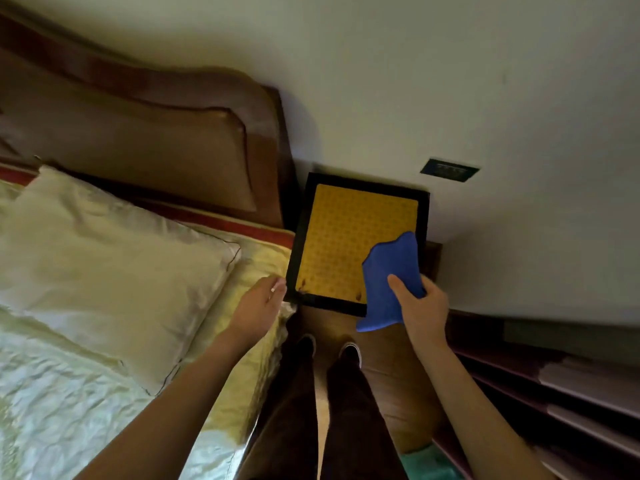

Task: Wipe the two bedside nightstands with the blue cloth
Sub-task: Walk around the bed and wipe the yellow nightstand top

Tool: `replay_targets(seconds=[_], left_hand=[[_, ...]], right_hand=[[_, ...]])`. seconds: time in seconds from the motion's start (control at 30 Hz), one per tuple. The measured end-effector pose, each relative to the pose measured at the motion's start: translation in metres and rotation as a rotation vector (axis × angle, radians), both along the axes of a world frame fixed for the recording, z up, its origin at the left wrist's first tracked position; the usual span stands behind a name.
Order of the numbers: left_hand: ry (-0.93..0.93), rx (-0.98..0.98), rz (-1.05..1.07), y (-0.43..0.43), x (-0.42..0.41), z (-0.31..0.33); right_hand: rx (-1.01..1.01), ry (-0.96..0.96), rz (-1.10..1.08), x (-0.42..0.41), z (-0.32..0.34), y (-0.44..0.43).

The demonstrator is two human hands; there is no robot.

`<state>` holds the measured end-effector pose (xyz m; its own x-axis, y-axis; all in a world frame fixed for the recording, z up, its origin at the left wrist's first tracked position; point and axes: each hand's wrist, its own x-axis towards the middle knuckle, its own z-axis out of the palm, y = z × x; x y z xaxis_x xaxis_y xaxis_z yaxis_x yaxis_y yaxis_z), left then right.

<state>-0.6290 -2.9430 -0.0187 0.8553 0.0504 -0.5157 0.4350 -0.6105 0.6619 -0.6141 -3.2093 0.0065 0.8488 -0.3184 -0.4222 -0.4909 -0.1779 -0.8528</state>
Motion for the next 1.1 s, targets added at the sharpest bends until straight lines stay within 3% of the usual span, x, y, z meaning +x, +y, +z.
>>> replay_targets(seconds=[0.27,0.4,0.57,0.63,0.7,0.77,0.9,1.1], left_hand=[[-0.025,0.052,0.122,-0.003,0.095,-0.145],[0.02,0.089,0.144,-0.009,0.112,-0.202],[0.03,0.102,0.109,-0.013,0.114,-0.221],[0.025,0.109,0.085,-0.013,0.116,-0.22],[0.028,0.088,0.081,-0.013,0.117,-0.22],[0.037,0.078,0.064,-0.013,0.115,-0.225],[0.041,-0.047,0.217,-0.013,0.11,-0.238],[-0.051,-0.099,0.25,-0.013,0.107,-0.256]], right_hand=[[0.146,0.097,-0.142,0.057,-0.138,0.008],[0.032,0.108,-0.243,0.056,-0.193,-0.01],[-0.135,0.149,-0.219,0.041,-0.209,-0.024],[-0.281,0.194,-0.151,0.039,-0.211,-0.025],[-0.647,0.202,0.041,0.039,-0.217,-0.027],[-0.978,0.072,0.279,0.042,-0.223,-0.023],[-1.018,-0.093,0.636,0.052,-0.248,-0.01],[-1.102,-0.145,0.624,0.097,-0.273,-0.013]])
